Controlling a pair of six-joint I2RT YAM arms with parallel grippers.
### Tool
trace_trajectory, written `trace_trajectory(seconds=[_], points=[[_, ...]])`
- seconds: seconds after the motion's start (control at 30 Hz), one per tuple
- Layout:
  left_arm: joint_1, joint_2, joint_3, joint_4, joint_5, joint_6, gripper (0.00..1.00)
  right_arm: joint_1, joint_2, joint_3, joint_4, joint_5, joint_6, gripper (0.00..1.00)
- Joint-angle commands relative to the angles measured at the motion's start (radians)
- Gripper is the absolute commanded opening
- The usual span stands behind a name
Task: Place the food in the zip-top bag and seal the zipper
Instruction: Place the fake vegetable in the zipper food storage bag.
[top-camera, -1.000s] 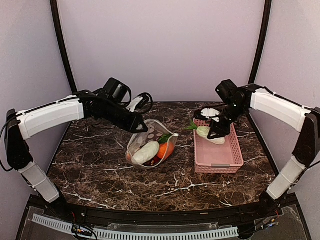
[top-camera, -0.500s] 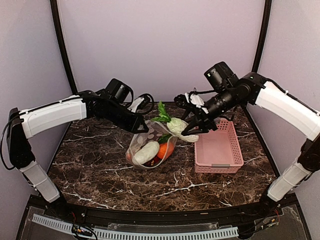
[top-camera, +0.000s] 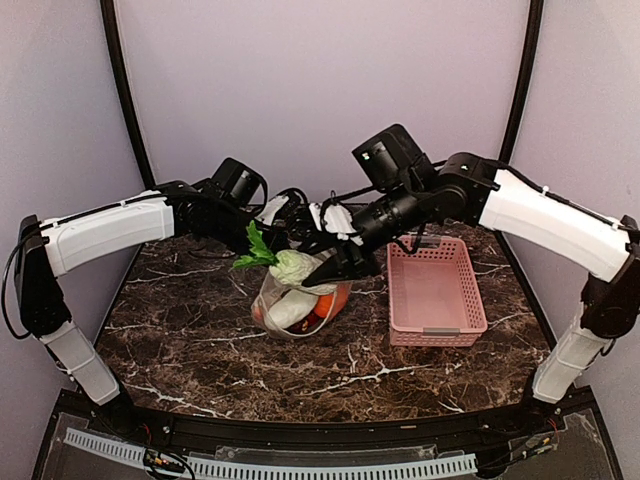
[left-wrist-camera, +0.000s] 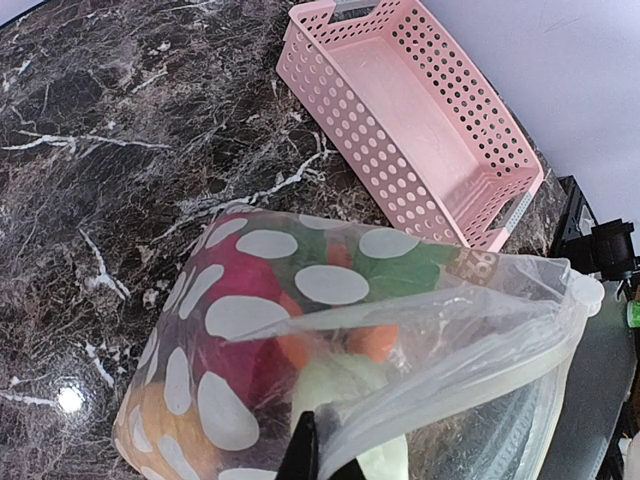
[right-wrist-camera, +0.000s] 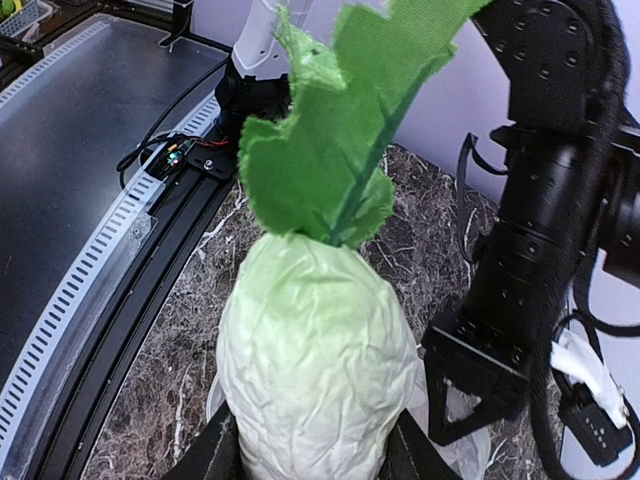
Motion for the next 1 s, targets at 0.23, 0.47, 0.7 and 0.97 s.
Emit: trace_trajectory(seconds=[0.23, 0.47, 0.7, 0.97], points=[[0.008, -0.051, -0.006, -0.036, -0.004, 0.003, 0.01, 0.106, 0.131, 0.065, 0.097, 0.234, -0.058, 0.16], [0.01, -0.088, -0.031, -0.038, -0.013, 0.015, 0.01, 0.106, 0.127, -0.088, 0.197, 0.384, -0.127, 0.16], [0.011, -0.112, -0.053, -0.044, -0.023, 0.028, 0.01, 0.097, 0.126, -0.15, 0.216, 0.501, -0.167, 0.16], [0.011, -0.131, -0.048, -0.062, -0.014, 0.044, 0.01, 0.094, 0.135, -0.178, 0.259, 0.68, -0.263, 0.18]])
